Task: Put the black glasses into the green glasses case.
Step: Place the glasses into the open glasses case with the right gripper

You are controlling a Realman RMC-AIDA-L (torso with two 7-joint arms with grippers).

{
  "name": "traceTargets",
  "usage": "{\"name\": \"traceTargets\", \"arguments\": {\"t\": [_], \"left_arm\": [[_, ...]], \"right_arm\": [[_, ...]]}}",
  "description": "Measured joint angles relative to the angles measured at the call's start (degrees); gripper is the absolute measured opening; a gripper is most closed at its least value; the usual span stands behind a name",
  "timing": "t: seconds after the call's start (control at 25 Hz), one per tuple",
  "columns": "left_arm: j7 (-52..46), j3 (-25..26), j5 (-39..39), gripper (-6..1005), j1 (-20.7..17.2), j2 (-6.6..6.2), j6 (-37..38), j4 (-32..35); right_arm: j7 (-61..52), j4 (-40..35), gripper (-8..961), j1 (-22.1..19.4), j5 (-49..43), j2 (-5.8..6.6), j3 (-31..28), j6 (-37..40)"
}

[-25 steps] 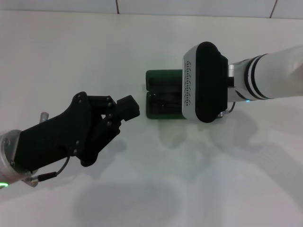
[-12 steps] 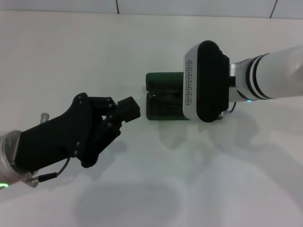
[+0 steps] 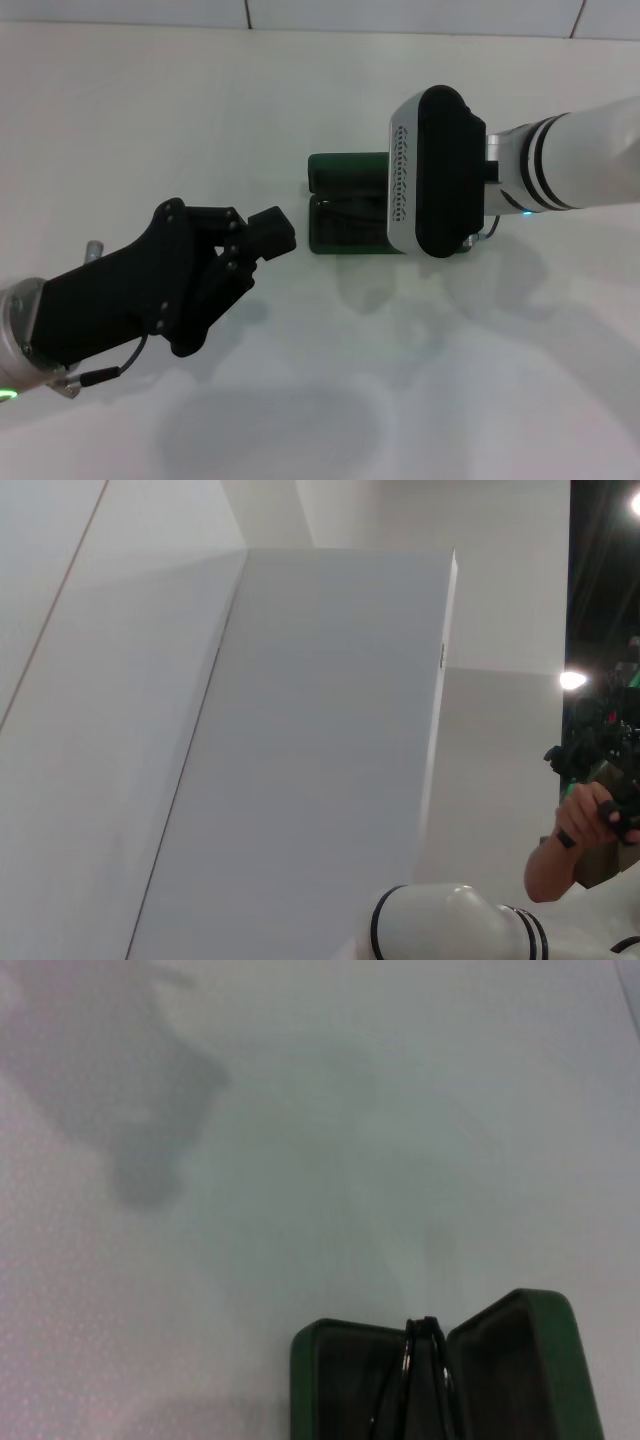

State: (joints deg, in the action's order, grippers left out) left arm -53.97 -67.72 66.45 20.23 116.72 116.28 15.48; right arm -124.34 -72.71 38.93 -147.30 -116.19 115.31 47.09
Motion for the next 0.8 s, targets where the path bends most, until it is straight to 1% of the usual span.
{"name": "traceTargets", "arguments": {"t": [0.8], "left_arm": [[0.1, -0.13, 0.0, 42, -0.3, 0.0, 0.0, -0.01]], "right_arm": [[-0.03, -0.24, 135, 0.26, -0.39, 0.0, -0.49, 2.05]]}}
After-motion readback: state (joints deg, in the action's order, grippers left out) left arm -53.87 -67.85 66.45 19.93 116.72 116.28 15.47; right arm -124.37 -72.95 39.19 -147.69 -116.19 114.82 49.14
